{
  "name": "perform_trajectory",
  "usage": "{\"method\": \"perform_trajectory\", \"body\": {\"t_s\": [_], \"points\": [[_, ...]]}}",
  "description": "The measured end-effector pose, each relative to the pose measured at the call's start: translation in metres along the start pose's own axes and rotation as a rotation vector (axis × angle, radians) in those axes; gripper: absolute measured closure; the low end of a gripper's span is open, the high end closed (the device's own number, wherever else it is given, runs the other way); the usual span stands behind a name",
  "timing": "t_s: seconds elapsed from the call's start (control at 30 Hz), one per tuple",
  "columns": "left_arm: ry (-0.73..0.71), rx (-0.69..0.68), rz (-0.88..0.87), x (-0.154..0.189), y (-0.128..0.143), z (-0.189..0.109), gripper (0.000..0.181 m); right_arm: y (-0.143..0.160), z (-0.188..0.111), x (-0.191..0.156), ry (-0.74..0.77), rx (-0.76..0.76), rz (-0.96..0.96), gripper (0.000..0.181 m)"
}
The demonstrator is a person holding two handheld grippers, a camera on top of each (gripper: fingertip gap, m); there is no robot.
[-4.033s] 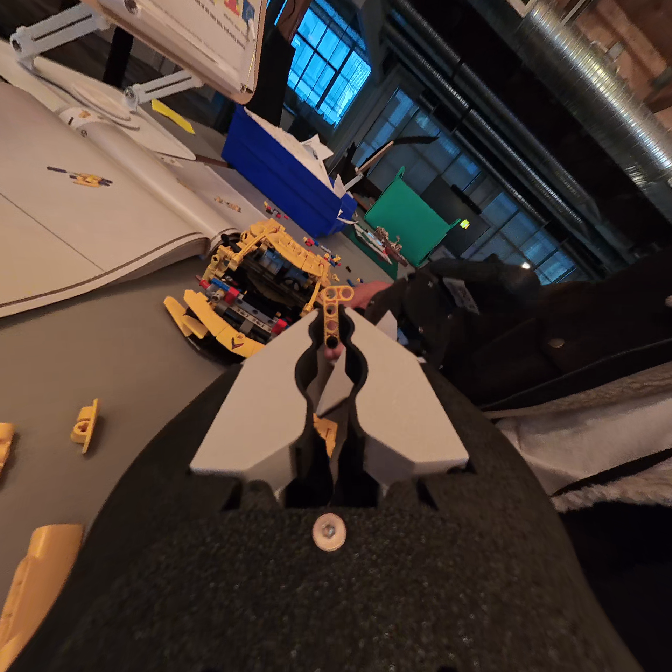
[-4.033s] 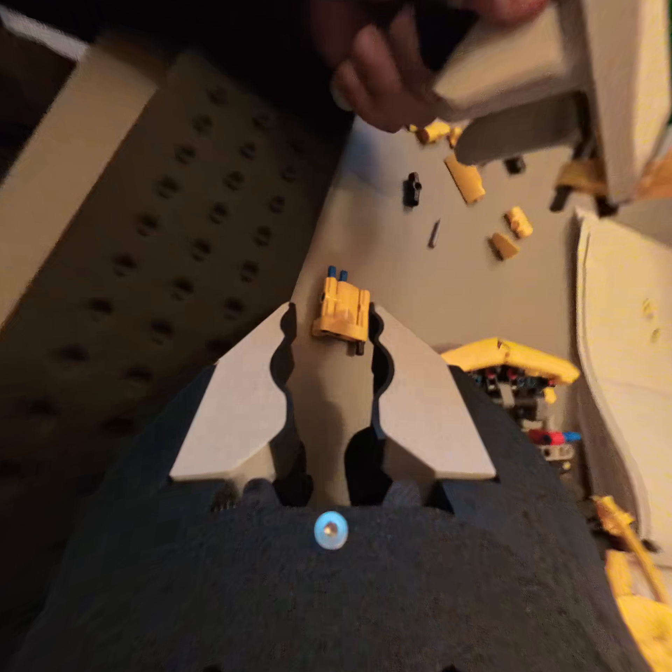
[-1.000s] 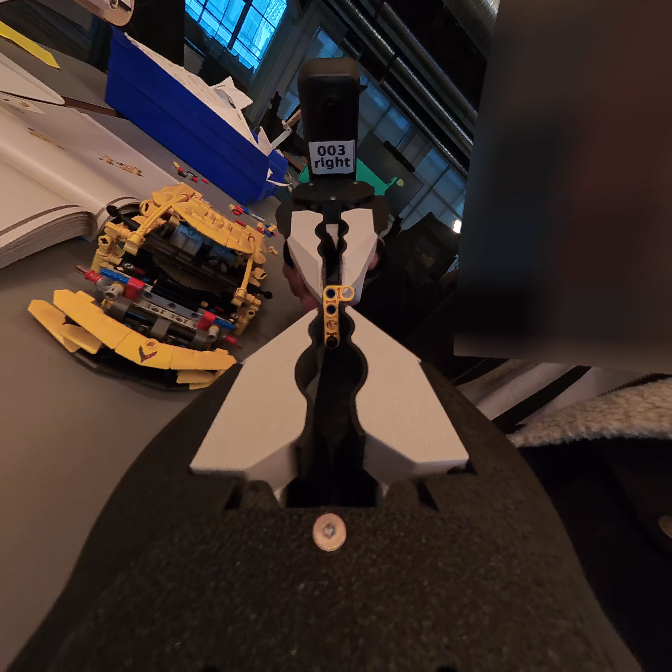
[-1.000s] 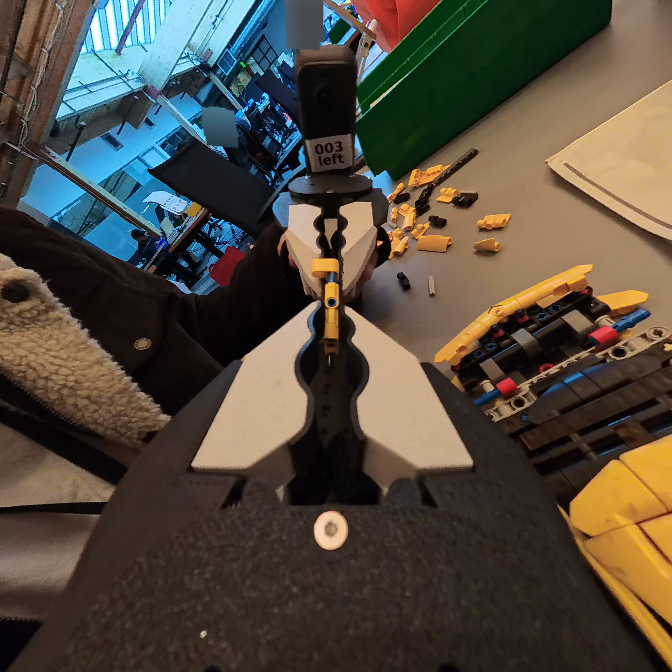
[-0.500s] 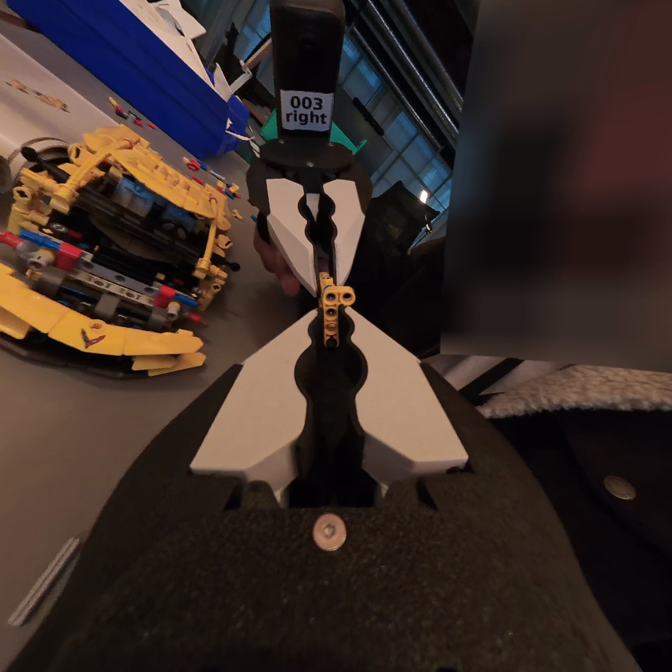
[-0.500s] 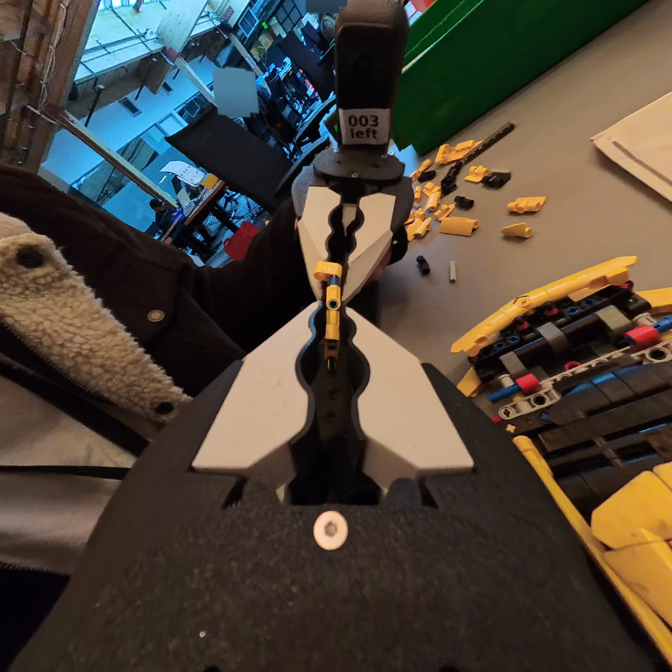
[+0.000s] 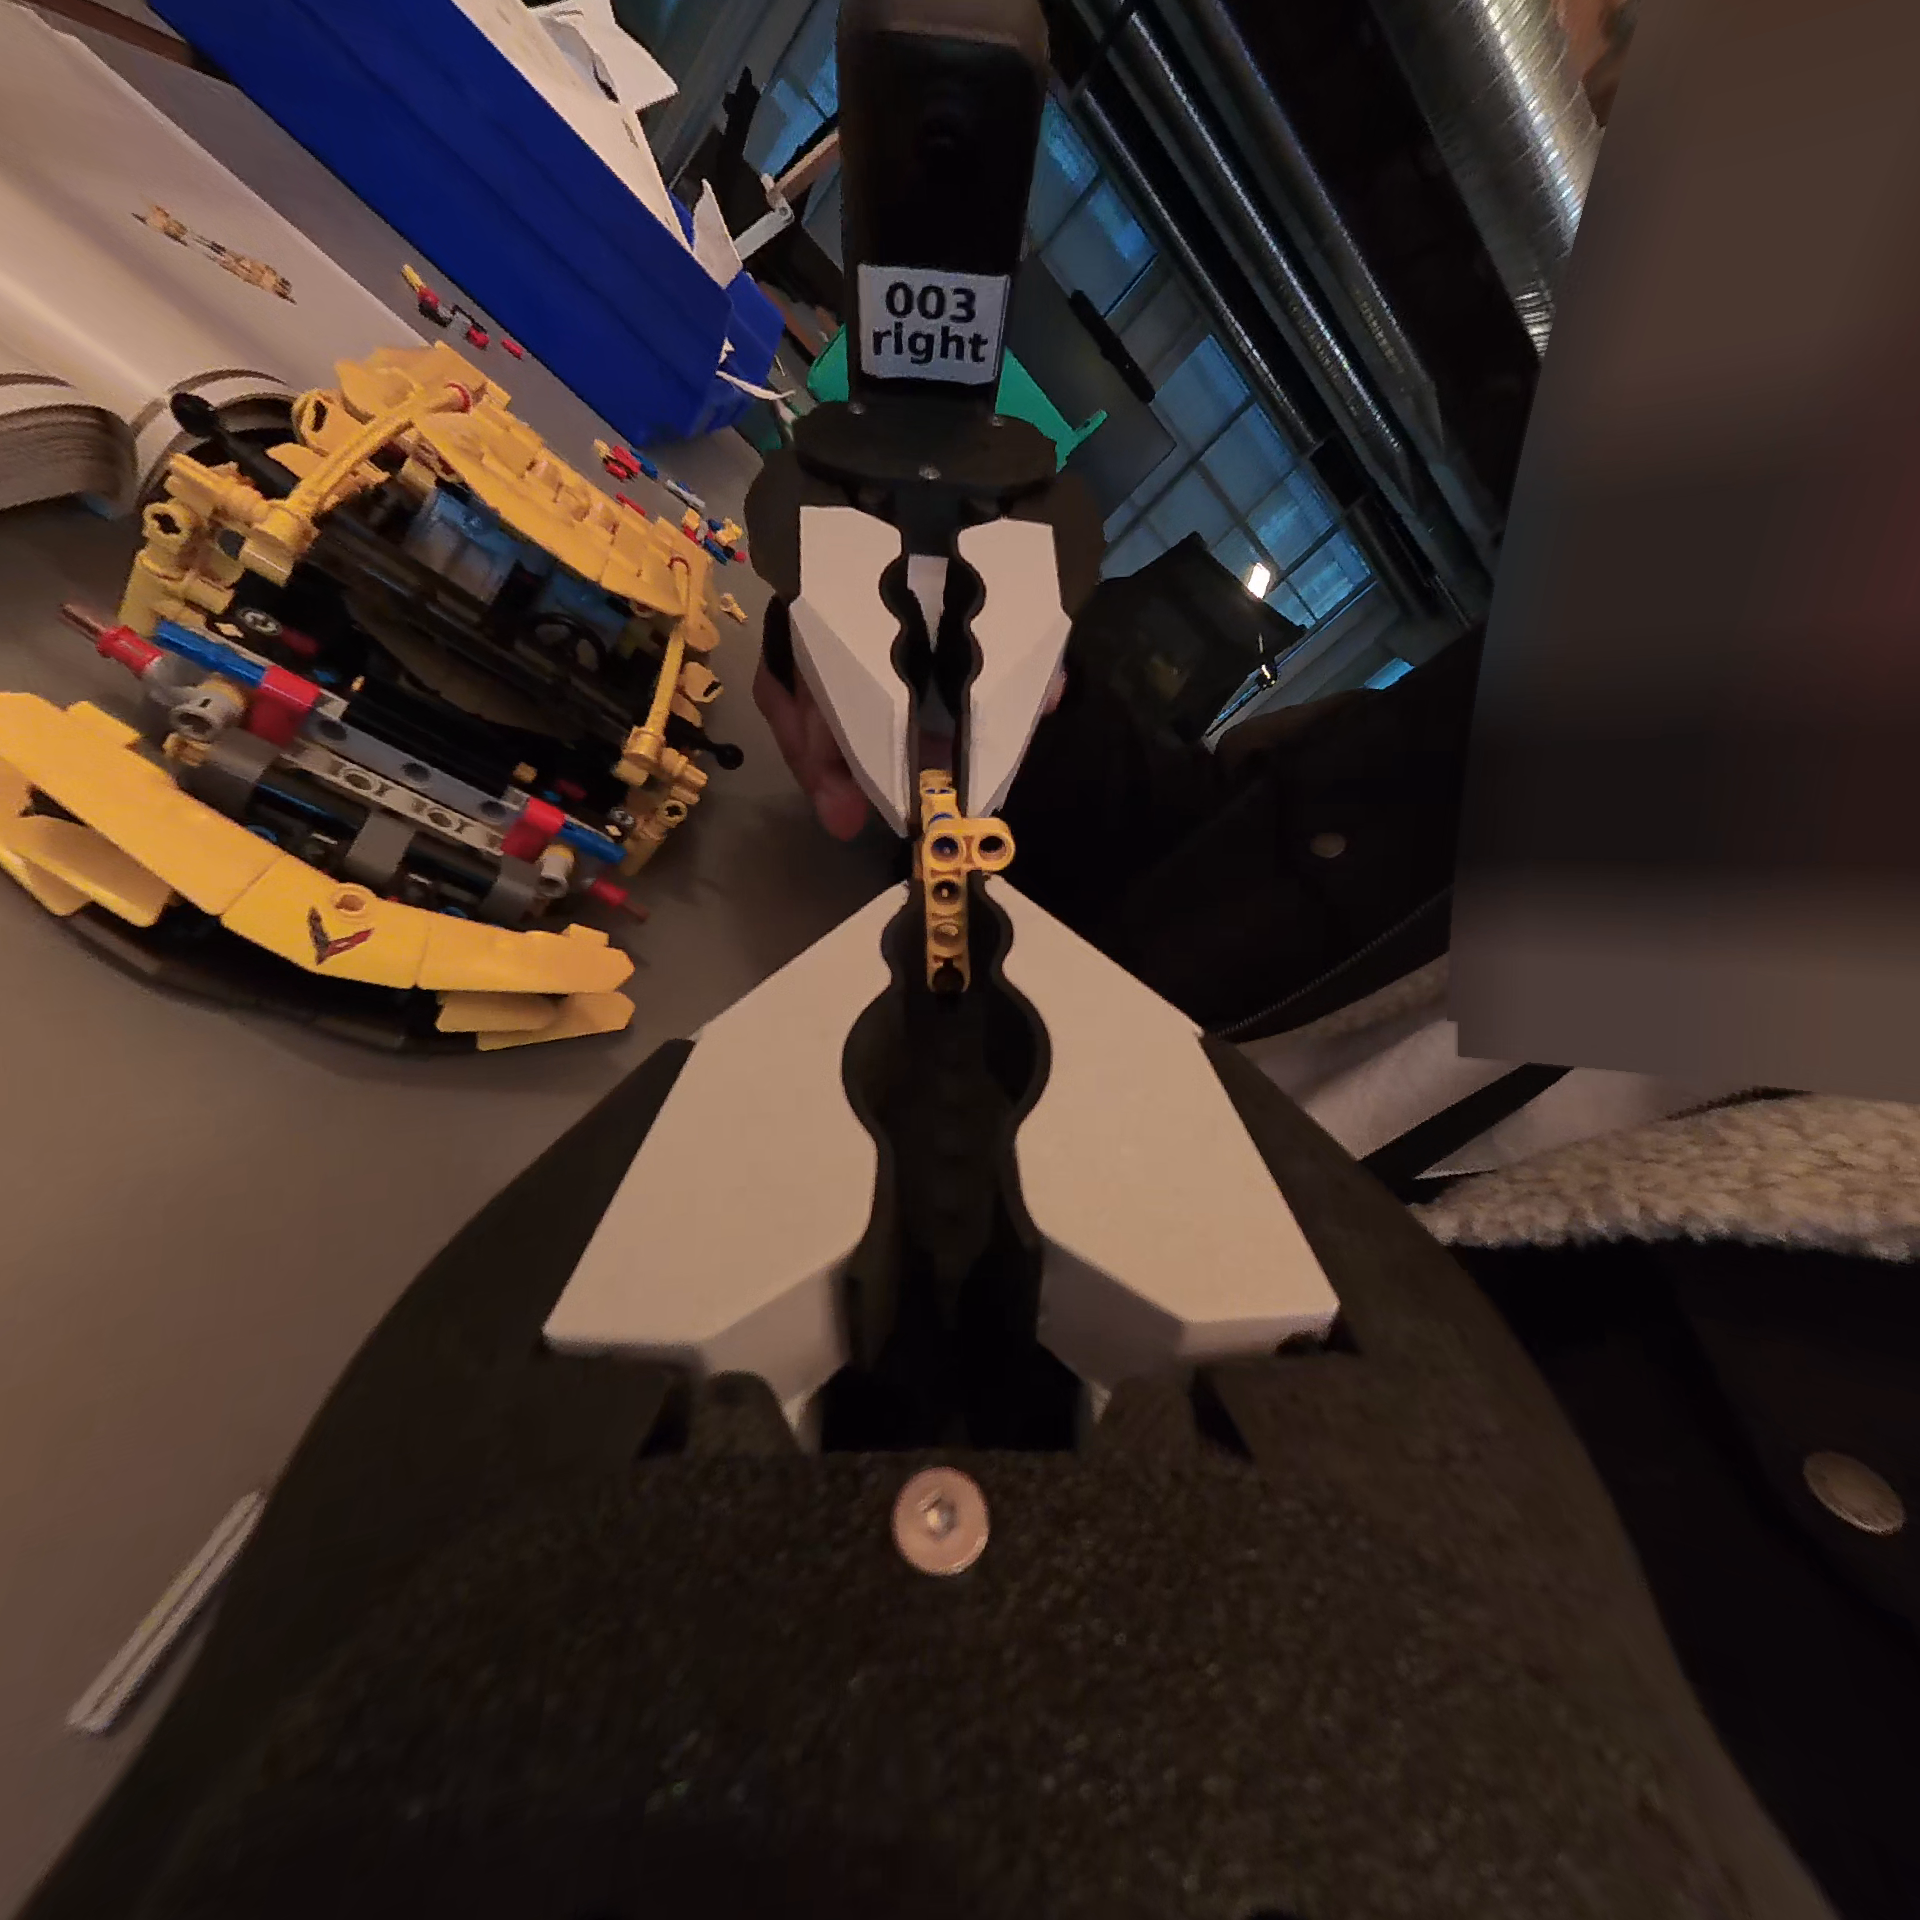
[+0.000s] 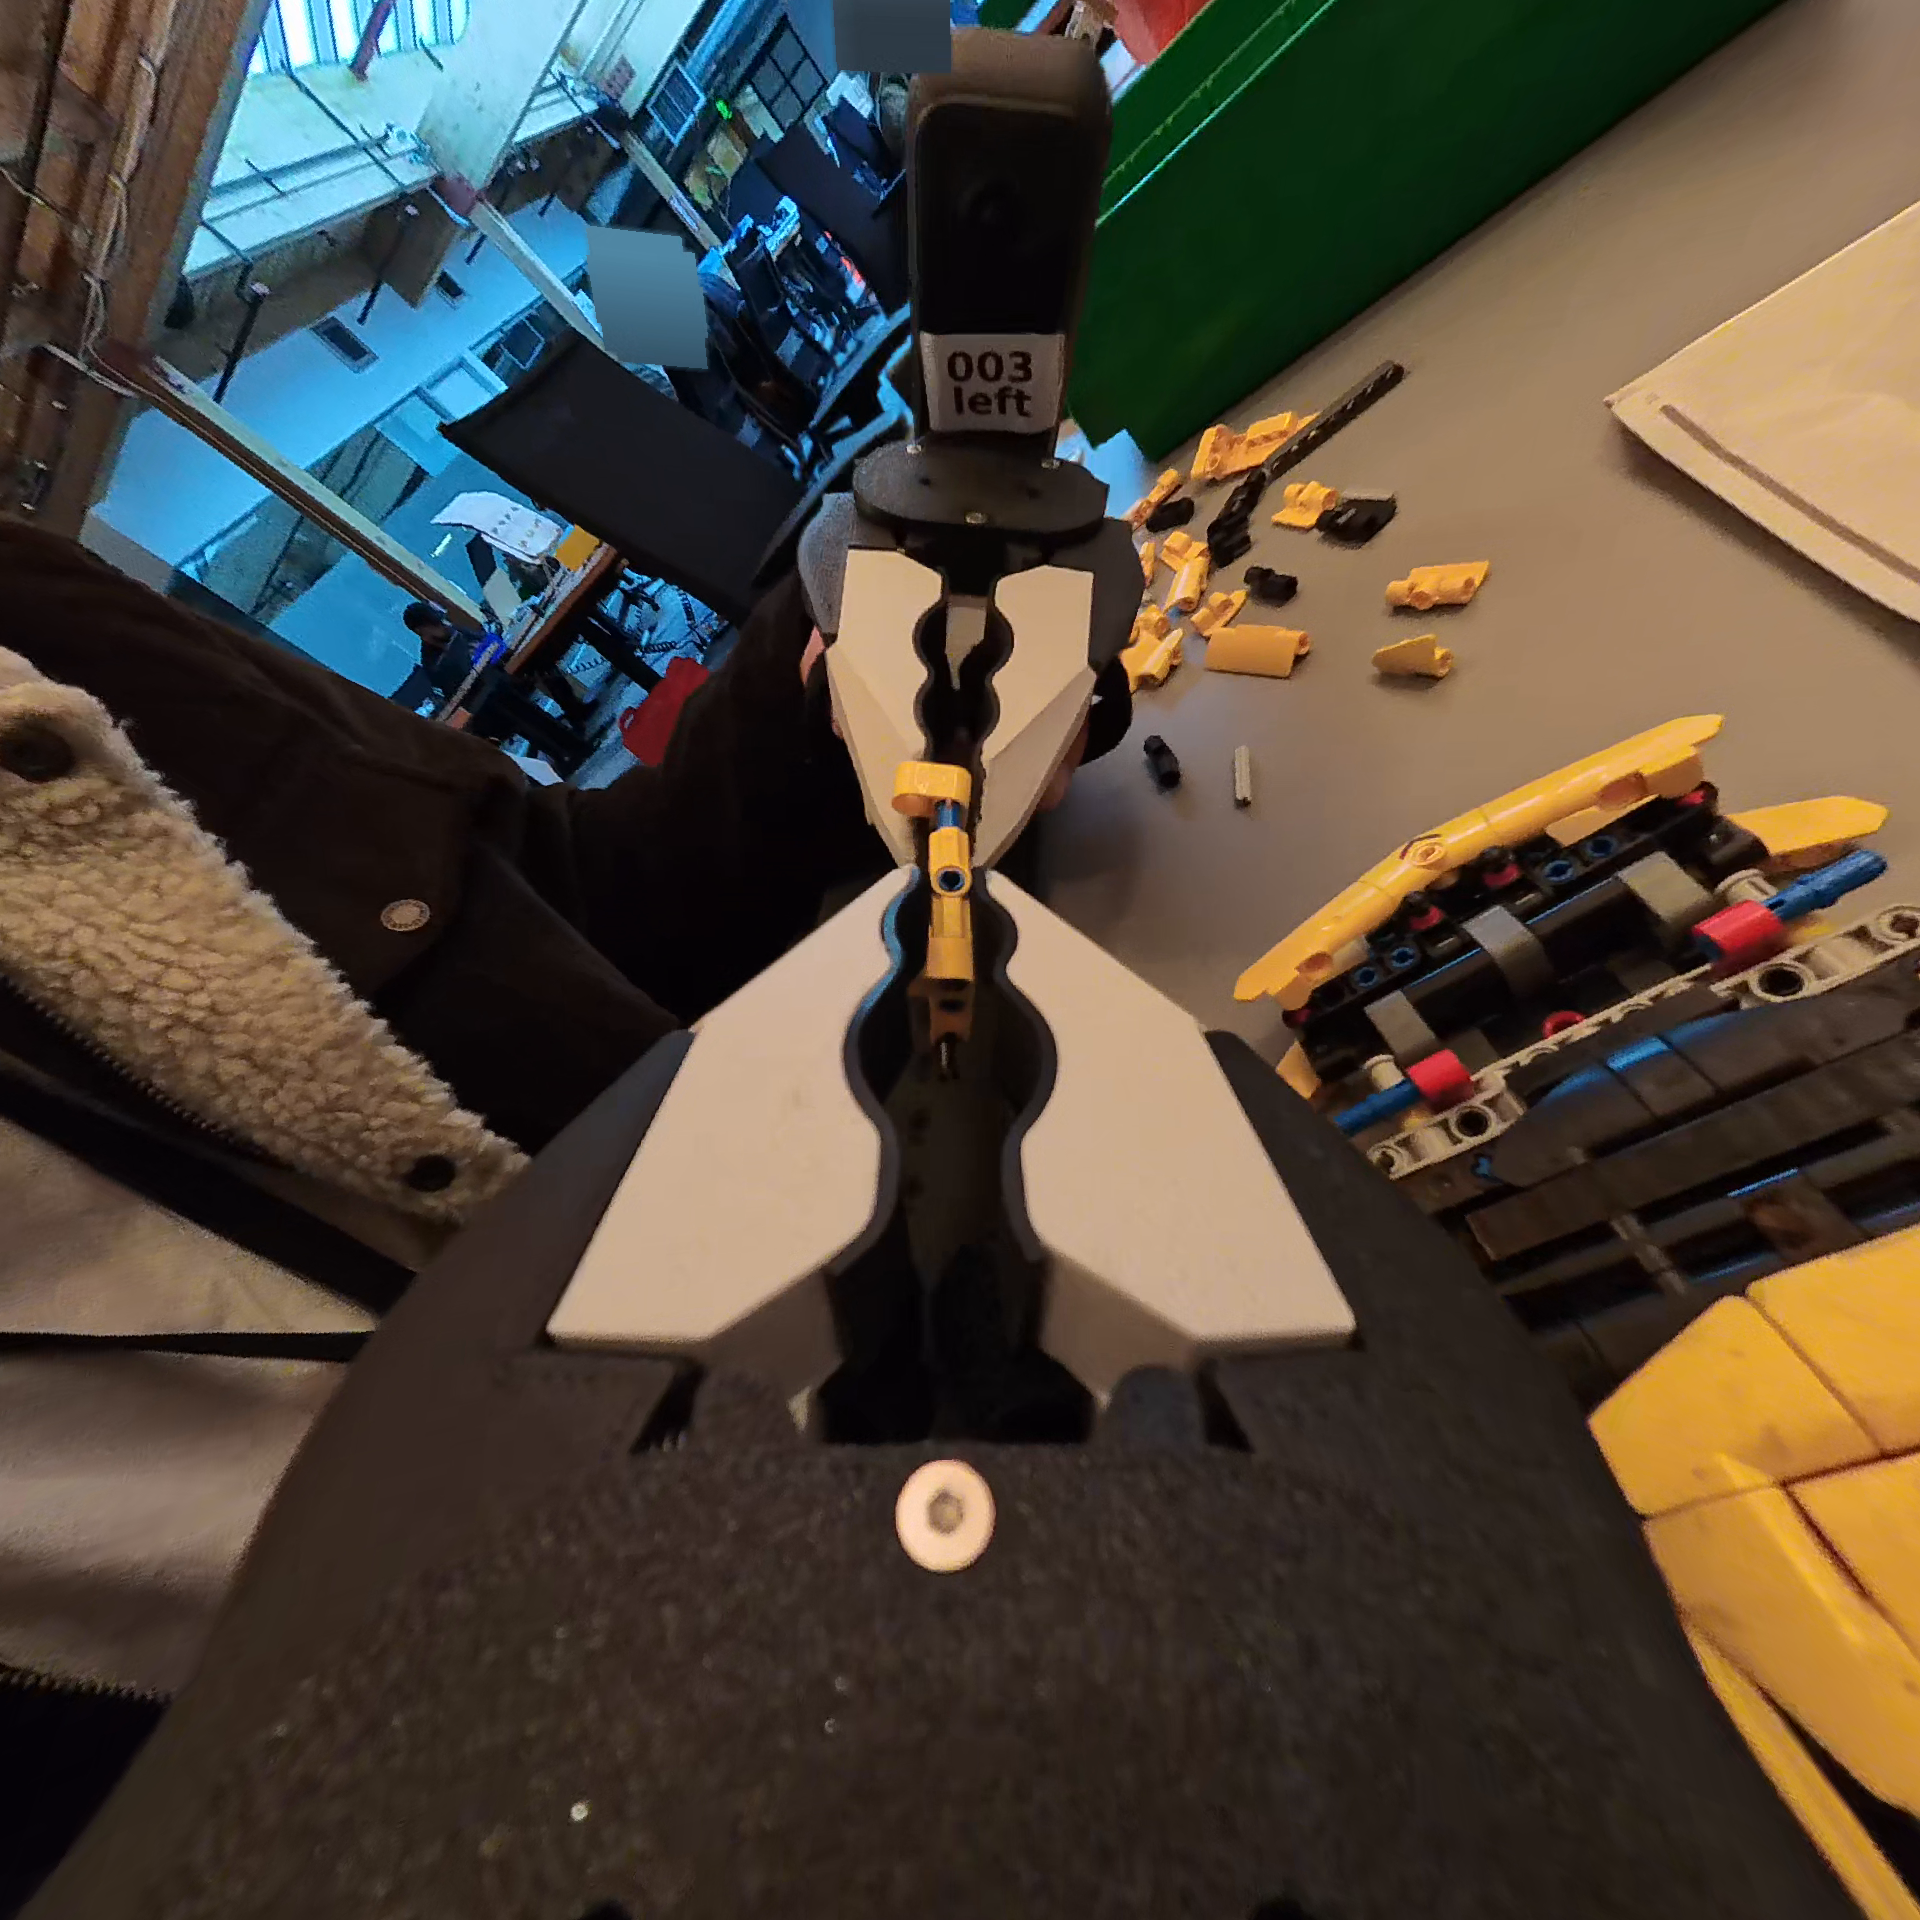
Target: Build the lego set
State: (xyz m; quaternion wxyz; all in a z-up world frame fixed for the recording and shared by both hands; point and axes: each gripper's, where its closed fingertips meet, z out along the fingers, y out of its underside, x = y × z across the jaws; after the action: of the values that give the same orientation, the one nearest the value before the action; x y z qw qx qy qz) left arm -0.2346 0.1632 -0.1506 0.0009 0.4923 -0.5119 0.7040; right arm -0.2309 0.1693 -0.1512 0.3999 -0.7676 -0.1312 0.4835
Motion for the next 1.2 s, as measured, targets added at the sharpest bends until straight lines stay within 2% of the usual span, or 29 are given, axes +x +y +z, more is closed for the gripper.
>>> {"method": "perform_trajectory", "body": {"t_s": [0.43,0.7,1.2], "points": [[0.009,0.053,-0.018,0.000,-0.007,-0.005,0.174,-0.008,0.004,-0.001,0.010,0.078,0.024,0.175],[-0.092,0.047,0.006,-0.013,-0.007,-0.006,0.174,-0.008,0.005,0.011,0.068,0.109,0.069,0.176],[-0.011,0.075,0.012,-0.001,-0.012,-0.006,0.174,-0.014,0.003,0.001,-0.023,0.131,0.085,0.175]]}}
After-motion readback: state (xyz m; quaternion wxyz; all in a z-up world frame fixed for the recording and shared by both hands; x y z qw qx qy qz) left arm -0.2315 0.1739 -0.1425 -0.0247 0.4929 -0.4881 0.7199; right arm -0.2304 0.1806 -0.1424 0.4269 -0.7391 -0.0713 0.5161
